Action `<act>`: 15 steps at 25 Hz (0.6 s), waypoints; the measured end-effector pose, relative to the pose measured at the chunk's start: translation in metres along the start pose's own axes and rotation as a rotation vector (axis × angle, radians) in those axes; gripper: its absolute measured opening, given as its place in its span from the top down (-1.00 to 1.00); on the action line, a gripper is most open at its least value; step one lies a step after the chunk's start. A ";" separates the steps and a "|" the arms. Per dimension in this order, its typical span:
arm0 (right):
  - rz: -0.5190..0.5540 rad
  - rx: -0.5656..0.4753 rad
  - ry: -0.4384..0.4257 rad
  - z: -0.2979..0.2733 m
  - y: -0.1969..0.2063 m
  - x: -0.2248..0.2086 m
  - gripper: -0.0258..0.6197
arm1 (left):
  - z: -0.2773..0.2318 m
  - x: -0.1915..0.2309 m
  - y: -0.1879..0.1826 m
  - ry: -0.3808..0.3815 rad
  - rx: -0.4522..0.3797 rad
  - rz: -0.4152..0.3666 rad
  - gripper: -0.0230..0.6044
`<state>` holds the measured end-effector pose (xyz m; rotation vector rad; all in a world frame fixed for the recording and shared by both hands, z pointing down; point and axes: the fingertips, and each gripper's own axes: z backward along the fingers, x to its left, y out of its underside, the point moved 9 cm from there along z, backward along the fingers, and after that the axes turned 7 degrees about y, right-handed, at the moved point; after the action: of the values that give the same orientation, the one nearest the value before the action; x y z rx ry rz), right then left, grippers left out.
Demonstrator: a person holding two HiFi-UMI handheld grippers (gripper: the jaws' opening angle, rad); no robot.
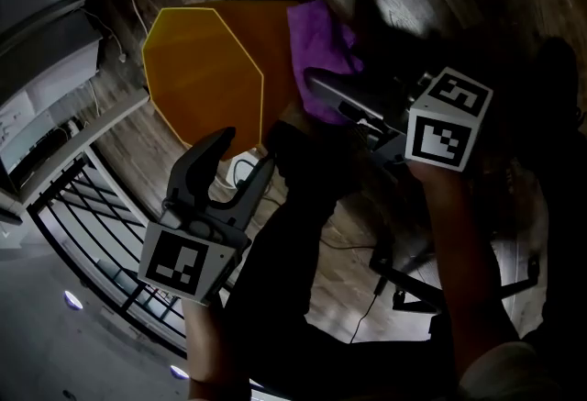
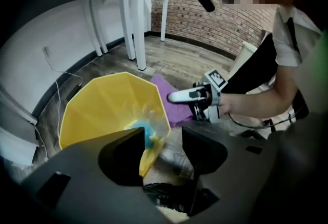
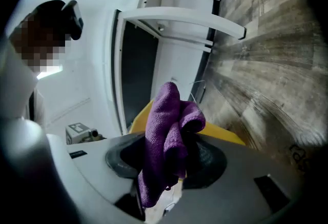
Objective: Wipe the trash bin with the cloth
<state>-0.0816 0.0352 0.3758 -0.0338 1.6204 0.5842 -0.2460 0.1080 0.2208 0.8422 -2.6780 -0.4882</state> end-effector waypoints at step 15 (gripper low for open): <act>0.025 0.049 -0.227 -0.007 0.019 0.041 0.35 | -0.026 0.005 0.017 -0.026 0.130 -0.035 0.27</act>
<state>-0.1016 0.0619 0.3446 0.0870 1.4154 0.5470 -0.2484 0.1125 0.2519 0.9261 -2.7468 -0.3384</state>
